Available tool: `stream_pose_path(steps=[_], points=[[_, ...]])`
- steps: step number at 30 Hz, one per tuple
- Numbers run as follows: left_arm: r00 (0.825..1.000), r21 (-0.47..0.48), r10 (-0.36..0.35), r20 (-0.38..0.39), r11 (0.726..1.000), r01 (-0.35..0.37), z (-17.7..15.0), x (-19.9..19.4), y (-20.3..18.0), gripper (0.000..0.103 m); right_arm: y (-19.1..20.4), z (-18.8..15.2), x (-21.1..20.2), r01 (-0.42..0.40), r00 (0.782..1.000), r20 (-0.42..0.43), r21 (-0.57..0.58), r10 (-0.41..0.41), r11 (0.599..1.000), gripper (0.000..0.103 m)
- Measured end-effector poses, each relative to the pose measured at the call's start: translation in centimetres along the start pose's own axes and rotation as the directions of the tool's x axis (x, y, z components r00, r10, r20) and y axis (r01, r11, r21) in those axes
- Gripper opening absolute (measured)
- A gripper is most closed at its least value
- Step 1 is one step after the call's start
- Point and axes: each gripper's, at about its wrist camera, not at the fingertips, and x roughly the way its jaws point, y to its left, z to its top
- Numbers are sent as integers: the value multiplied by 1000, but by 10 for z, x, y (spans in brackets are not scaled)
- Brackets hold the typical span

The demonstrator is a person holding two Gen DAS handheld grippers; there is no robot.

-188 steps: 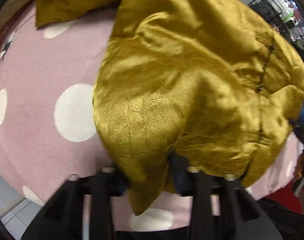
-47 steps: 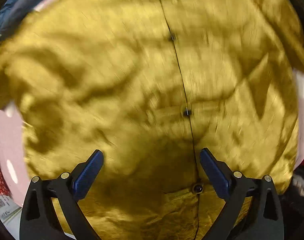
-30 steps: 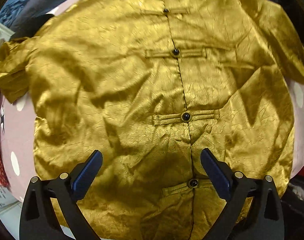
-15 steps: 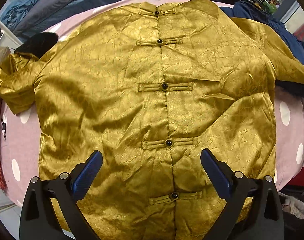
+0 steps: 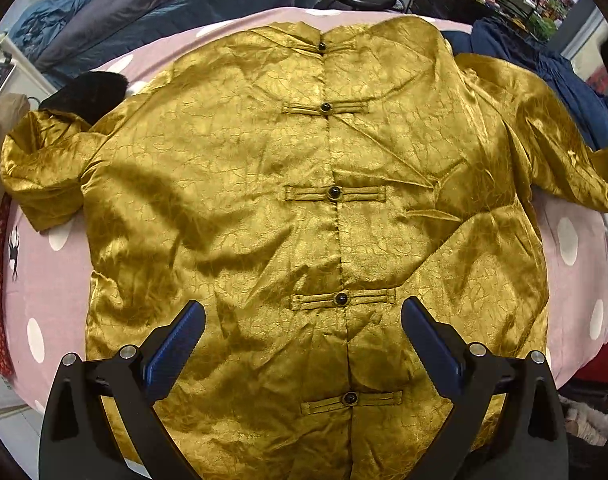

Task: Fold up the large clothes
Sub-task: 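Lay the fur-cuffed sleeve across the jacket body with the right gripper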

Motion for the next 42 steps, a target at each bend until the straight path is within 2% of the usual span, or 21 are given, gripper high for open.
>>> stream_pose_path(steps=[3, 5, 7, 10, 11, 13, 15, 17, 20, 22, 23, 24, 26, 28, 30, 32, 36, 37, 39, 40, 42], points=[[1000, -61, 8, 29, 998, -6, -2, -9, 15, 96, 81, 1, 10, -115, 993, -6, -174, 115, 978, 14], [999, -104, 15, 45, 994, -10, -2, -12, 26, 96, 141, -5, 17, -198, 980, -33, -297, 197, 934, 14], [998, -158, 31, 60, 987, -22, -3, -16, 39, 96, 199, -15, 19, -286, 957, -75, -414, 281, 864, 14], [994, -245, 70, 83, 968, -47, -8, -21, 62, 96, 284, -48, 19, -370, 921, -147, -618, 361, 694, 14], [993, -265, 77, 85, 963, -52, -10, -22, 67, 96, 310, -64, 22, -387, 912, -173, -666, 372, 638, 14], [991, -309, 100, 87, 949, -68, -14, -24, 81, 96, 344, -92, 31, -410, 902, -226, -720, 369, 560, 14], [990, -343, 121, 77, 935, -88, -20, -25, 95, 96, 370, -128, 42, -387, 911, -242, -782, 335, 488, 14], [988, -365, 139, 72, 925, -103, -25, -27, 106, 96, 385, -159, 54, -388, 913, -271, -808, 304, 444, 14], [985, -400, 162, 53, 907, -128, -34, -25, 124, 96, 397, -191, 73, -380, 923, -306, -821, 233, 426, 16], [985, -425, 171, 37, 894, -140, -38, -23, 136, 96, 396, -208, 74, -383, 923, -321, -821, 213, 423, 29], [984, -434, 173, 31, 889, -143, -40, -22, 140, 96, 397, -215, 73, -391, 920, -333, -823, 207, 413, 56], [984, -443, 175, 26, 885, -145, -42, -21, 145, 96, 396, -221, 67, -410, 911, -347, -821, 225, 396, 77], [984, -457, 179, 17, 876, -151, -43, -19, 154, 96, 389, -227, 48, -457, 883, -368, -817, 291, 353, 80], [984, -459, 178, 16, 875, -151, -40, -17, 159, 96, 384, -231, 37, -473, 872, -381, -816, 308, 331, 80], [984, -451, 176, 24, 880, -146, -33, -17, 160, 96, 370, -221, 35, -457, 884, -368, -811, 290, 365, 80], [983, -431, 175, 46, 892, -139, -22, -17, 156, 96, 348, -199, 44, -445, 895, -368, -778, 252, 445, 80], [984, -379, 161, 82, 918, -118, 3, -15, 139, 96, 288, -139, 87, -313, 935, -341, -652, 101, 691, 80], [984, -365, 156, 92, 924, -112, 11, -14, 132, 96, 259, -117, 104, -253, 936, -348, -570, 50, 782, 80], [984, -342, 144, 106, 934, -100, 20, -12, 124, 96, 211, -89, 129, -177, 914, -406, -393, 2, 902, 80], [983, -330, 143, 113, 939, -99, 26, -10, 120, 96, 192, -82, 139, -151, 896, -445, -313, -4, 938, 80], [983, -306, 146, 112, 946, -105, 37, -6, 114, 96, 142, -70, 166, -94, 829, -558, -89, 28, 992, 80]])
